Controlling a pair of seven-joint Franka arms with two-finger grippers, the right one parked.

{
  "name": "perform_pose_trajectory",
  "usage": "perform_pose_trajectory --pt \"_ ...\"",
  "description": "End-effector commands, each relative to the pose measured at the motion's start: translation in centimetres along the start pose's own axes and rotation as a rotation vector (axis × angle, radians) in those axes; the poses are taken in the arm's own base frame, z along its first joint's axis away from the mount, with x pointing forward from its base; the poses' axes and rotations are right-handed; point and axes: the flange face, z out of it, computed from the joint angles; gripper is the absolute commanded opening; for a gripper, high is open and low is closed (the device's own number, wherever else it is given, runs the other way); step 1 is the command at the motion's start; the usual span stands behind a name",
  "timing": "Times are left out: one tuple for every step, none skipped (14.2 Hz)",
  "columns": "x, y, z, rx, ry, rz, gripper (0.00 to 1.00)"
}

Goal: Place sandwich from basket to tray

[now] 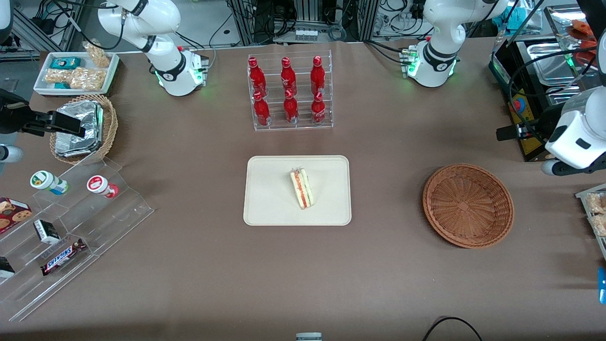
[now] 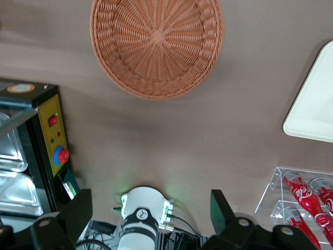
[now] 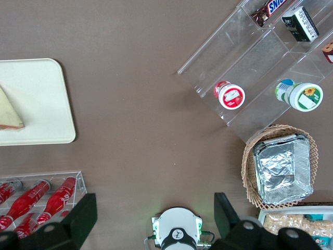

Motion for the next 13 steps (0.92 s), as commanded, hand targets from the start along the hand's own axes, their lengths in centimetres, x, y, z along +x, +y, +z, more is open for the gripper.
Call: perform_pose_trajectory --pt "-2.1 0.5 0.3 0.041 -0.024 -0.050 1.00" --pt "-2.2 0.5 0.7 0.044 -0.018 -0.049 1.00" --pt "-2.7 1.0 0.9 0.044 0.015 -0.043 1.00" --pt "-3.3 1.3 1.5 0.033 0.057 -0.041 1.00" --pt "-4.0 1.3 2.0 0.028 0.104 -0.044 1.00" --pt "-4.0 1.4 2.1 0.021 0.132 -0.040 1.00" --pt "-3.6 1.4 1.9 0.015 0.143 -0.037 1.00" --pt "-3.1 1.4 1.3 -0.007 0.153 -0.037 1.00" --pt "-2.1 1.6 0.8 -0.031 0.156 -0.033 1.00" --pt "-1.4 1.3 0.2 -0.044 0.166 -0.034 1.00" --pt "-1.0 1.4 0.0 -0.046 0.167 -0.031 1.00" --pt "-0.8 1.5 0.1 -0.040 0.169 -0.031 1.00" --pt "-0.8 1.6 0.1 -0.036 0.170 -0.031 1.00"
